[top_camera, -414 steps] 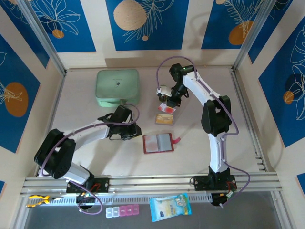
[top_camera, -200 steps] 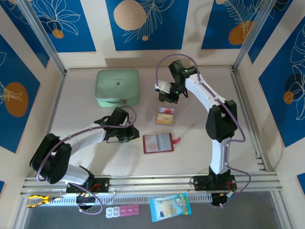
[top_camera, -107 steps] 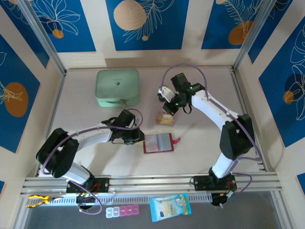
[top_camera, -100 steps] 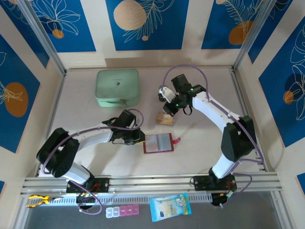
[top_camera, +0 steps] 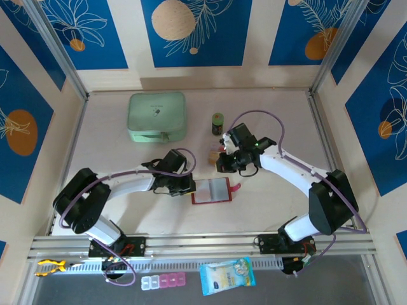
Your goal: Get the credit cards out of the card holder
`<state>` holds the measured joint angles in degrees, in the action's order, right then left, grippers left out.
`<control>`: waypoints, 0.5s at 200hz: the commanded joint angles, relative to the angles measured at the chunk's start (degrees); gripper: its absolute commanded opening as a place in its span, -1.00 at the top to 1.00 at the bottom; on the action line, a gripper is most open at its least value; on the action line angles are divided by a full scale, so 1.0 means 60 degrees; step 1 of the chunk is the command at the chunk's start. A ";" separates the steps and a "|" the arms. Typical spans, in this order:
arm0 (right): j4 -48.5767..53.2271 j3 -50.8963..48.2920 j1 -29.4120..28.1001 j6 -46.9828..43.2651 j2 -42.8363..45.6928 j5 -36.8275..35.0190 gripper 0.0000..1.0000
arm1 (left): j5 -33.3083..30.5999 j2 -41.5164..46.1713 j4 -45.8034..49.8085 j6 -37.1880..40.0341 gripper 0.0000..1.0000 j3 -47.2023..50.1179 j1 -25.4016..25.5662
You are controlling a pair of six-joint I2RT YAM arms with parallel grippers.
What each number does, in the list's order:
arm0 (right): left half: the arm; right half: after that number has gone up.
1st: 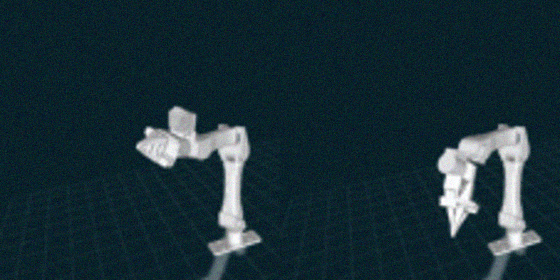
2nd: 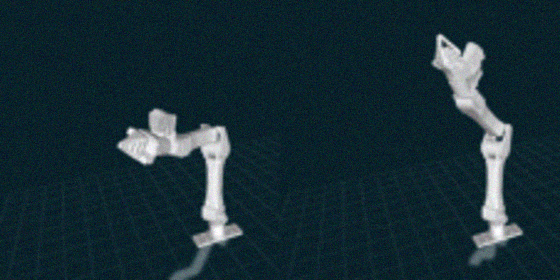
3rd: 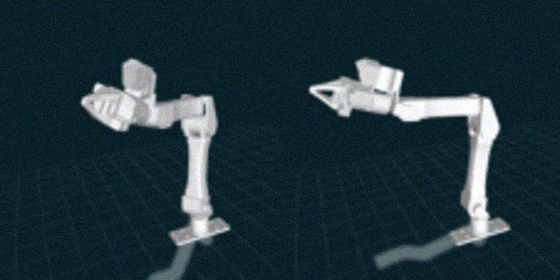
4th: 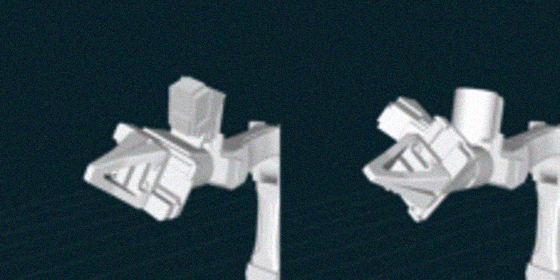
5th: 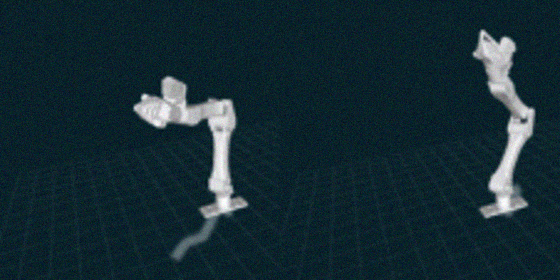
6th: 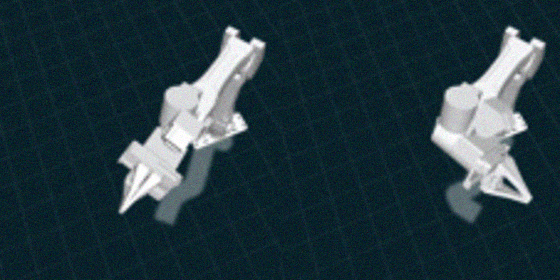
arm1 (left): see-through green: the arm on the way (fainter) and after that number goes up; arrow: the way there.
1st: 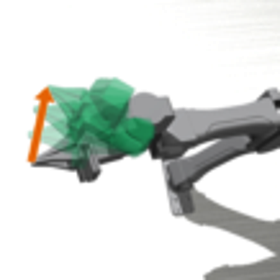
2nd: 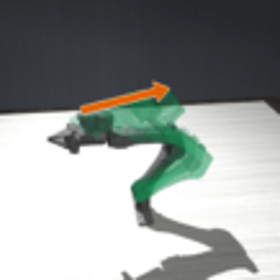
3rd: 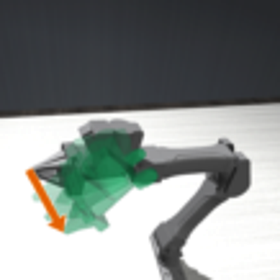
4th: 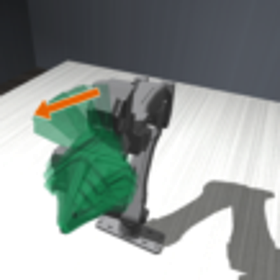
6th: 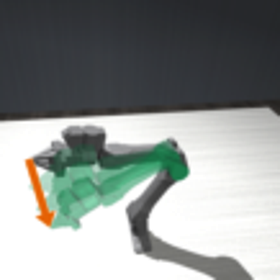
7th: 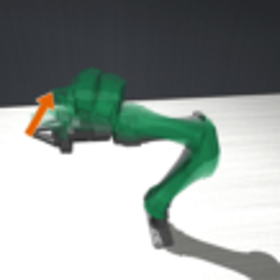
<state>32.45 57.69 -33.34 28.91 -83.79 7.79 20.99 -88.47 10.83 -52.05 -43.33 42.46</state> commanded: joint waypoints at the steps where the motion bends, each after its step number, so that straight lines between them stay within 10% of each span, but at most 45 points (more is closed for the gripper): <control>1: -0.0418 -0.0405 -0.0373 0.1549 0.0119 0.0715 0.86 | -0.0060 -0.0260 -0.0063 -0.0011 0.89 0.0015 0.0075; 100: -0.0905 -0.0195 -0.1483 0.2373 -0.1405 0.0737 0.42 | -0.0315 -0.0246 0.0387 0.0243 1.00 -0.0022 0.0083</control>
<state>27.35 54.72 -41.30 41.23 -90.41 10.96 20.38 -90.35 10.98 -52.01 -43.33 42.52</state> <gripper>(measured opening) 0.288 0.044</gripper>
